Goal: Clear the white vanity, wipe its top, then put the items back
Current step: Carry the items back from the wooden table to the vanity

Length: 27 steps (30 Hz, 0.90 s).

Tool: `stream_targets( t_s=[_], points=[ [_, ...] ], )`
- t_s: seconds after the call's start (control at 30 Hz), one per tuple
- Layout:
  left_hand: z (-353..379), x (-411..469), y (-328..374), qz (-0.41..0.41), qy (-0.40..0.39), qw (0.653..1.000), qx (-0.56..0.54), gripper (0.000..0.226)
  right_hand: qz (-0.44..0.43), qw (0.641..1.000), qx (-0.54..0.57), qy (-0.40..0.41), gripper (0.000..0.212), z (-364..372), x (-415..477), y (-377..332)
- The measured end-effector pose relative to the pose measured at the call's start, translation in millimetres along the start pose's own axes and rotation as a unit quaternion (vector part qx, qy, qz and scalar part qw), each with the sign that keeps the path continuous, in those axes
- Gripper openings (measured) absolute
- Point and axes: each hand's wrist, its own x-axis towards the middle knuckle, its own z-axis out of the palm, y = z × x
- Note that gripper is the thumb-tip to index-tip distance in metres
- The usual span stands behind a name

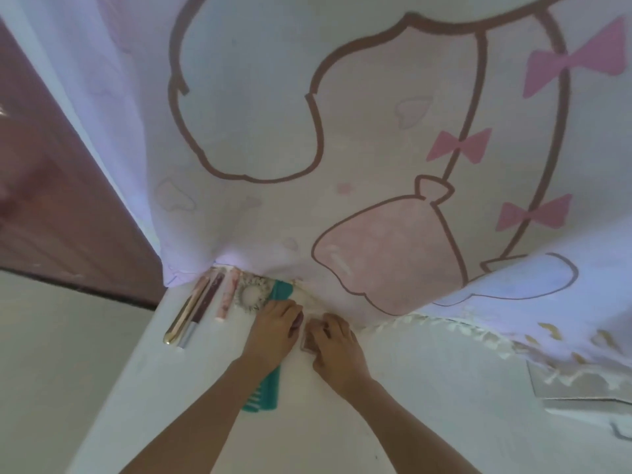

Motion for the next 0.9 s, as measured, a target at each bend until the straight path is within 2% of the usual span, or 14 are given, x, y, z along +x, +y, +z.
stream_targets(
  t_s=[0.13, 0.23, 0.27, 0.37, 0.43, 0.53, 0.57, 0.67, 0.9],
  points=[
    [-5.2, -5.8, -0.4, -0.008, -0.014, 1.000, 0.026, 0.054, 0.000, 1.000, -0.014, 0.016, 0.071, 1.1, 7.4, -0.3],
    [-10.3, -14.3, -4.4, -0.010, 0.016, 1.000, 0.012, 0.065, -0.009, 0.999, -0.032, 0.021, 0.068, 0.1, 4.5, -4.2],
    [-15.1, -17.8, -3.8, -0.008, 0.027, 1.000, 0.015, 0.061, -0.019, 0.999, -0.038, 0.028, 0.069, -1.2, 1.8, -6.3],
    [-27.3, -31.2, -1.6, -0.014, 0.074, 0.997, 0.031, 0.029, -0.058, 0.996, -0.037, 0.056, 0.069, -11.2, -8.4, -11.4],
    [-31.6, -41.2, -3.7, -0.022, 0.088, 0.995, 0.033, 0.035, -0.076, 0.995, -0.030, 0.056, 0.063, -15.8, -15.5, -10.5],
    [-40.3, -59.5, -4.0, -0.030, 0.108, 0.993, 0.049, 0.028, -0.107, 0.993, -0.028, 0.041, 0.058, -17.7, -24.9, -8.0],
    [-43.2, -66.9, -3.8, -0.038, 0.105, 0.992, 0.055, 0.031, -0.119, 0.992, -0.032, 0.039, 0.056, -18.9, -28.0, -9.3],
    [-57.8, -93.8, 6.3, -0.093, 0.089, 0.988, 0.082, 0.058, -0.151, 0.985, -0.064, 0.050, 0.053, -25.1, -41.1, -19.4],
    [-71.1, -198.9, 45.7, -0.215, 0.132, 0.960, 0.124, 0.071, -0.251, 0.960, -0.090, 0.079, 0.053, -25.7, -97.6, -47.5]
  ],
)
